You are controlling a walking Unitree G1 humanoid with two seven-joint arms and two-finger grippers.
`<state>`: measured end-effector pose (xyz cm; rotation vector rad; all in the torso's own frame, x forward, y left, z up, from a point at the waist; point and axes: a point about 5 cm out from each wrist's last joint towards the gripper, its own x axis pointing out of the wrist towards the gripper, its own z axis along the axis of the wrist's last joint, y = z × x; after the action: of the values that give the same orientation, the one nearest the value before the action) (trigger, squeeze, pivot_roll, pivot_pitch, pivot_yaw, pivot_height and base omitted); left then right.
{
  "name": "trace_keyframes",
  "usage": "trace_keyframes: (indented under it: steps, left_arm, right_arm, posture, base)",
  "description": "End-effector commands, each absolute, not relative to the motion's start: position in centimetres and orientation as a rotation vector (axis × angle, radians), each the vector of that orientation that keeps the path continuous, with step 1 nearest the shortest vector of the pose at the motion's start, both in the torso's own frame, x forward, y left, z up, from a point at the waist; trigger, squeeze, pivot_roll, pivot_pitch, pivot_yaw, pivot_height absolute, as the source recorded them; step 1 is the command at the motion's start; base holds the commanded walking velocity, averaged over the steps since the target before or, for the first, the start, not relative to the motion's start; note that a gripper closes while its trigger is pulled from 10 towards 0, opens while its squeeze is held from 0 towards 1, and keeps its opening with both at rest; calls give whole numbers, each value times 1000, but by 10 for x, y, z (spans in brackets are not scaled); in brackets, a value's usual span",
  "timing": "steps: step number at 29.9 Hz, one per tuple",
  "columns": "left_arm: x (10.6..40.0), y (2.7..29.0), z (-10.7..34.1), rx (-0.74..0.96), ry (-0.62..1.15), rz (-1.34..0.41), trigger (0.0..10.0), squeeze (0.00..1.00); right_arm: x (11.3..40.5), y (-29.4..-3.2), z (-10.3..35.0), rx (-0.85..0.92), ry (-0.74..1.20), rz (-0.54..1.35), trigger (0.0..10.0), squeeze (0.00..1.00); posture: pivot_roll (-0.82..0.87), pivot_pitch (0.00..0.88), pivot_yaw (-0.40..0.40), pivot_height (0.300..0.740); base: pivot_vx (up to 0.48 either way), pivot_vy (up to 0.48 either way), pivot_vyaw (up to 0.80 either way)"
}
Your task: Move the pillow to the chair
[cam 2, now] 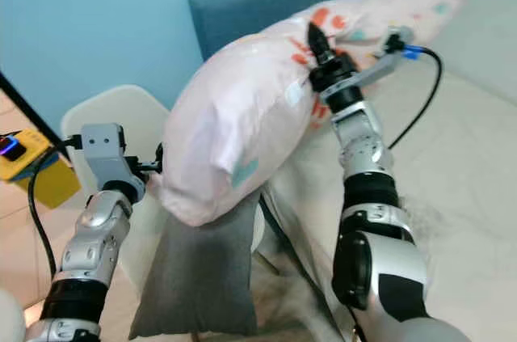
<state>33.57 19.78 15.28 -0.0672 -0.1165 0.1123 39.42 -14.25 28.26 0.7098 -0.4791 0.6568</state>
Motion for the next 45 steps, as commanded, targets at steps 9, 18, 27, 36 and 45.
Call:
trace_keyframes:
  steps: [9,18,27,36,45]
  left_arm:
    - [336,195,141,-103,-59,113,10000,0]
    - [336,186,142,-97,-84,104,10000,0]
    - [333,175,133,-77,-68,90,10000,0]
    - [329,174,128,-88,-65,110,10000,0]
    - [328,169,131,-75,-95,75,10000,0]
  right_arm:
    - [380,-113,290,679,-501,796,0,0]
    - [377,-101,285,683,-462,832,0,0]
    - [368,-74,268,707,-384,897,0,0]
    - [366,-65,263,732,-342,932,0,0]
    - [363,-63,260,731,-333,940,0,0]
  posture:
    - [-188,0,29,728]
    - [-182,0,14,728]
    - [-192,0,3,728]
    - [-182,0,-11,728]
    - [-185,0,-7,728]
  base:
    - [-221,0,778]
    - [0,0,776]
    - [0,0,778]
    - [0,0,778]
    - [0,0,775]
